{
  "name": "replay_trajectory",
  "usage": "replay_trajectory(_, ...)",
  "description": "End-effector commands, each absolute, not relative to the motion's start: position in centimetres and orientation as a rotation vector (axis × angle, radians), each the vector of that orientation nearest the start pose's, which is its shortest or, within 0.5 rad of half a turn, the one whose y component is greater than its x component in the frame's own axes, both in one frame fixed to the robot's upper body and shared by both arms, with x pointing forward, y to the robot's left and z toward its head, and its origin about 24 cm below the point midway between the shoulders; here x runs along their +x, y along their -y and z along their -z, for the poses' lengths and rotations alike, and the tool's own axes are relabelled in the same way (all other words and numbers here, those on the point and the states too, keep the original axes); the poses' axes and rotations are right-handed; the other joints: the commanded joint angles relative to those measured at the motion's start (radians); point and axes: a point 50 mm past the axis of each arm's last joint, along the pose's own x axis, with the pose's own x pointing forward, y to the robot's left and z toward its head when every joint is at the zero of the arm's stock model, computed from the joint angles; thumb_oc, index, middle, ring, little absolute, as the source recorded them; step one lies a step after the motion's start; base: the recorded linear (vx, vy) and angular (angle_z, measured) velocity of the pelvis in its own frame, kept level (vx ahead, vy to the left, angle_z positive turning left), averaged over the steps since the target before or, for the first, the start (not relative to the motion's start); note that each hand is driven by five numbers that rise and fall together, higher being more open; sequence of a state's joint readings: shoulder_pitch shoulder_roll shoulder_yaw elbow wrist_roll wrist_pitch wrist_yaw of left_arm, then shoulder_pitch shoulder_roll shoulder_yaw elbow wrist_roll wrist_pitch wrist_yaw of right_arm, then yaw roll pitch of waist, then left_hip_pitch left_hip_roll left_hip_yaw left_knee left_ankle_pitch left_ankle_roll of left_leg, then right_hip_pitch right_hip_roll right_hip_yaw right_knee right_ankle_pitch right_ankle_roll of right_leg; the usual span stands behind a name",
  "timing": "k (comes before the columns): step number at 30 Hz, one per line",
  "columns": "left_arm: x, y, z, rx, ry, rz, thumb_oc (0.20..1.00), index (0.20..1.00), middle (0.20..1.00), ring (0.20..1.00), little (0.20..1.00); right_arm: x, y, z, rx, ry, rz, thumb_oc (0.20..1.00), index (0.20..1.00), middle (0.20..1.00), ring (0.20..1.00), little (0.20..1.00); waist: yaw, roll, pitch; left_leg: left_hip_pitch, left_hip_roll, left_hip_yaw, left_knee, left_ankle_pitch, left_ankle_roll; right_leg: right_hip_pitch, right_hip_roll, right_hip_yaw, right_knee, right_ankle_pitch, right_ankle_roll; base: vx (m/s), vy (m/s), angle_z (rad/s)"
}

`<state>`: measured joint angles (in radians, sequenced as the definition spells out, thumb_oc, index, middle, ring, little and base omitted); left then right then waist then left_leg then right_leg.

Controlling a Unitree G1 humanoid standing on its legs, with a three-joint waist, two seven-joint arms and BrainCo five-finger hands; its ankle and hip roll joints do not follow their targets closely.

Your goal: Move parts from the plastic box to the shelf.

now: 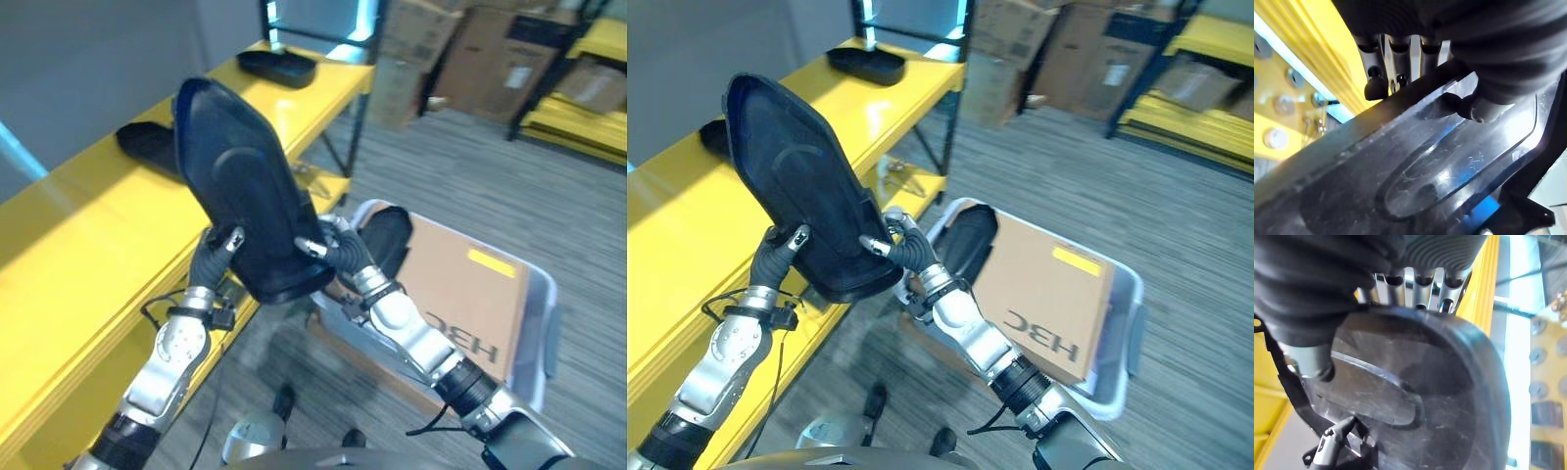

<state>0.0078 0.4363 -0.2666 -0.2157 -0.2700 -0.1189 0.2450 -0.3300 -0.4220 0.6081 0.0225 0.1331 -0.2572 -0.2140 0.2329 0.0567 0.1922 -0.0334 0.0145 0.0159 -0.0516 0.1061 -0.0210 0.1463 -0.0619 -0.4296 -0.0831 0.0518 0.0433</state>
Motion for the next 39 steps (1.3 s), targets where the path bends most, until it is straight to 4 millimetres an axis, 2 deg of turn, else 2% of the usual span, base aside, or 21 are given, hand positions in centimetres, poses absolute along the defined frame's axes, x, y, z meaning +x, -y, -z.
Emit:
replay_trajectory(1,24.8,-19.9,-13.8,0.303,0.472,-0.010,0.200,0.200,0.200,0.200,0.200,24.4,6.6,-12.0,-0.176,0.572,-0.543,1.000,1.000,1.000,1.000,1.000,-0.022,-0.057,0.034,0.045,0.030,0.196,0.097,-0.109,-0.035,0.046,-0.054,-0.077,0.044,-0.078,0.038,0.00,0.092,1.02)
replay_trajectory(4,24.3,-21.3,-13.8,0.406,0.490,-0.046,0.200,0.200,0.200,0.200,0.200,24.9,9.6,-9.2,-0.219,0.430,-0.328,1.000,1.000,1.000,1.000,1.000,-0.069,-0.064,0.030,0.073,0.049,0.383,0.164,-0.162,-0.005,0.051,-0.080,-0.150,0.061,-0.062,0.049,-0.06,0.143,1.60)
replay_trajectory(5,24.3,-21.4,-13.8,0.420,0.492,-0.054,0.200,0.200,0.200,0.200,0.200,24.9,10.0,-8.8,-0.224,0.410,-0.308,1.000,1.000,1.000,1.000,1.000,-0.074,-0.065,0.028,0.072,0.051,0.393,0.170,-0.167,-0.003,0.052,-0.082,-0.155,0.062,-0.061,0.051,-0.04,0.265,1.67)
replay_trajectory(6,24.2,-22.3,-14.1,0.469,0.511,-0.095,0.200,0.200,0.200,0.200,0.200,24.9,11.8,-6.1,-0.216,0.288,-0.215,1.000,1.000,1.000,1.000,1.000,-0.095,-0.059,0.015,0.086,0.046,0.432,0.134,-0.168,0.011,0.051,-0.089,-0.173,0.075,-0.065,0.060,-0.01,0.292,1.33)
replay_trajectory(7,24.1,-22.6,-14.2,0.481,0.517,-0.118,0.200,0.200,0.200,0.200,0.200,24.9,12.4,-5.1,-0.233,0.234,-0.186,1.000,1.000,1.000,1.000,1.000,-0.103,-0.054,0.012,0.093,0.045,0.443,0.116,-0.163,0.011,0.051,-0.090,-0.177,0.080,-0.069,0.062,0.00,0.387,1.32)
replay_trajectory(9,23.8,-24.1,-14.9,0.516,0.529,-0.168,0.200,0.200,0.200,0.200,0.200,23.6,14.6,-0.7,-0.295,0.067,-0.139,1.000,1.000,1.000,1.000,1.000,-0.120,-0.030,0.003,0.112,0.028,0.433,0.037,-0.131,0.012,0.040,-0.095,-0.167,0.136,-0.104,0.064,0.01,0.339,0.73)
replay_trajectory(10,23.7,-24.4,-15.2,0.523,0.536,-0.176,0.200,0.200,0.200,0.200,0.200,23.2,15.1,0.3,-0.307,0.017,-0.131,1.000,1.000,1.000,1.000,1.000,-0.122,-0.024,0.004,0.113,0.024,0.426,0.031,-0.131,0.015,0.036,-0.099,-0.164,0.157,-0.111,0.063,0.00,0.268,0.42)
replay_trajectory(12,23.4,-25.1,-16.1,0.548,0.565,-0.185,0.200,0.200,0.200,0.200,0.200,21.7,16.4,2.7,-0.334,-0.070,-0.135,1.000,1.000,1.000,1.000,1.000,-0.125,-0.009,0.007,0.119,0.009,0.404,0.013,-0.136,0.036,0.000,-0.149,-0.166,0.277,-0.095,0.074,0.00,0.238,0.26)
replay_trajectory(14,23.2,-25.4,-16.7,0.560,0.585,-0.187,0.200,0.200,0.200,0.200,0.200,21.2,16.7,3.6,-0.368,-0.113,-0.154,1.000,1.000,1.000,1.000,1.000,-0.124,-0.005,0.012,0.119,0.000,0.392,0.007,-0.143,0.049,-0.031,-0.194,-0.162,0.367,-0.070,0.090,0.00,0.182,0.19)
replay_trajectory(15,23.2,-25.4,-17.3,0.548,0.608,-0.178,0.200,0.200,0.200,0.200,0.200,20.7,17.2,4.8,-0.396,-0.191,-0.151,1.000,1.000,1.000,1.000,1.000,-0.135,-0.007,0.025,0.121,-0.012,0.362,0.004,-0.151,0.061,-0.071,-0.202,-0.104,0.432,-0.064,0.101,0.02,0.058,0.38)
replay_trajectory(16,23.4,-25.1,-17.5,0.529,0.622,-0.157,0.200,0.200,0.200,0.200,0.200,20.3,17.6,5.7,-0.394,-0.244,-0.140,1.000,1.000,1.000,1.000,1.000,-0.152,-0.013,0.032,0.125,-0.024,0.322,0.001,-0.155,0.065,-0.096,-0.163,-0.041,0.419,-0.073,0.102,0.07,-0.055,0.54)
replay_trajectory(17,24.0,-24.1,-17.8,0.493,0.653,-0.105,0.200,0.200,0.200,0.200,0.200,19.5,18.4,7.2,-0.387,-0.341,-0.116,1.000,1.000,1.000,1.000,1.000,-0.192,-0.022,0.039,0.135,-0.043,0.235,-0.012,-0.157,0.069,-0.128,-0.084,0.067,0.370,-0.098,0.095,0.01,-0.146,0.37)
replay_trajectory(19,24.3,-23.7,-17.9,0.479,0.665,-0.093,0.200,0.200,0.200,0.200,0.200,19.3,18.7,7.6,-0.393,-0.369,-0.109,1.000,1.000,1.000,1.000,1.000,-0.208,-0.021,0.042,0.123,-0.041,0.218,-0.011,-0.135,0.069,-0.136,-0.057,0.077,0.338,-0.086,0.076,0.00,-0.124,1.72)
replay_trajectory(20,25.1,-22.2,-17.9,0.432,0.670,-0.042,0.200,0.200,0.200,0.200,0.200,18.1,19.9,9.4,-0.372,-0.506,-0.097,1.000,1.000,1.000,1.000,1.000,-0.240,-0.027,0.029,0.119,-0.063,0.112,-0.021,-0.128,0.068,-0.131,0.006,0.192,0.254,-0.101,0.054,0.10,-0.120,2.35)
replay_trajectory(22,25.7,-20.6,-17.7,0.393,0.667,0.010,0.200,0.200,0.200,0.200,0.200,16.3,21.0,11.4,-0.332,-0.665,-0.082,1.000,1.000,1.000,1.000,1.000,-0.256,-0.032,0.005,0.111,-0.086,0.021,-0.030,-0.126,0.069,-0.121,0.050,0.299,0.172,-0.087,0.035,0.10,-0.186,1.72)
replay_trajectory(24,25.8,-20.1,-17.5,0.375,0.649,0.012,0.200,0.200,0.200,0.200,0.200,15.1,21.7,12.7,-0.315,-0.784,-0.105,1.000,1.000,1.000,1.000,1.000,-0.247,-0.042,-0.011,0.105,-0.104,-0.021,-0.032,-0.127,0.066,-0.093,0.065,0.325,0.103,-0.069,0.024,0.09,-0.202,1.59)
replay_trajectory(29,25.4,-21.0,-16.6,0.350,0.593,-0.034,0.200,0.200,0.200,0.200,0.200,12.1,22.3,14.7,-0.255,-1.049,-0.152,1.000,1.000,1.000,1.000,1.000,-0.220,-0.050,-0.011,0.099,-0.105,-0.028,-0.015,-0.126,0.057,-0.070,0.069,0.326,0.071,-0.064,0.015,0.05,-0.111,0.48)
replay_trajectory(30,25.3,-21.0,-16.3,0.320,0.570,-0.028,0.200,0.200,0.200,0.200,0.200,9.6,23.1,15.7,-0.206,-1.220,-0.138,1.000,1.000,1.000,1.000,1.000,-0.213,-0.048,-0.004,0.087,-0.096,-0.005,0.004,-0.129,0.050,-0.068,0.060,0.305,0.081,-0.073,0.008,0.00,-0.034,0.07)
replay_trajectory(31,25.4,-20.9,-16.1,0.299,0.559,-0.015,0.200,0.200,0.200,0.200,0.200,8.8,23.4,15.9,-0.174,-1.271,-0.112,1.000,1.000,1.000,1.000,1.000,-0.212,-0.048,-0.002,0.084,-0.086,0.015,0.014,-0.131,0.044,-0.064,0.053,0.285,0.084,-0.077,0.006,0.00,-0.020,0.21)
replay_trajectory(34,25.6,-20.4,-16.1,0.272,0.550,0.011,0.200,0.200,0.200,0.200,0.200,7.6,24.5,16.0,-0.097,-1.358,-0.064,1.000,1.000,1.000,1.000,1.000,-0.214,-0.047,0.002,0.095,-0.049,0.065,0.024,-0.131,0.020,-0.043,0.033,0.242,0.079,-0.081,0.006,0.03,0.059,0.45)
replay_trajectory(39,26.1,-20.5,-16.1,0.246,0.519,-0.008,0.200,0.200,0.200,0.200,0.200,7.1,25.6,15.9,-0.025,-1.398,0.008,1.000,1.000,1.000,1.000,1.000,-0.222,-0.037,-0.010,0.117,0.007,0.092,-0.010,-0.099,-0.025,-0.008,0.006,0.222,0.056,-0.086,0.010,0.11,0.174,0.49)
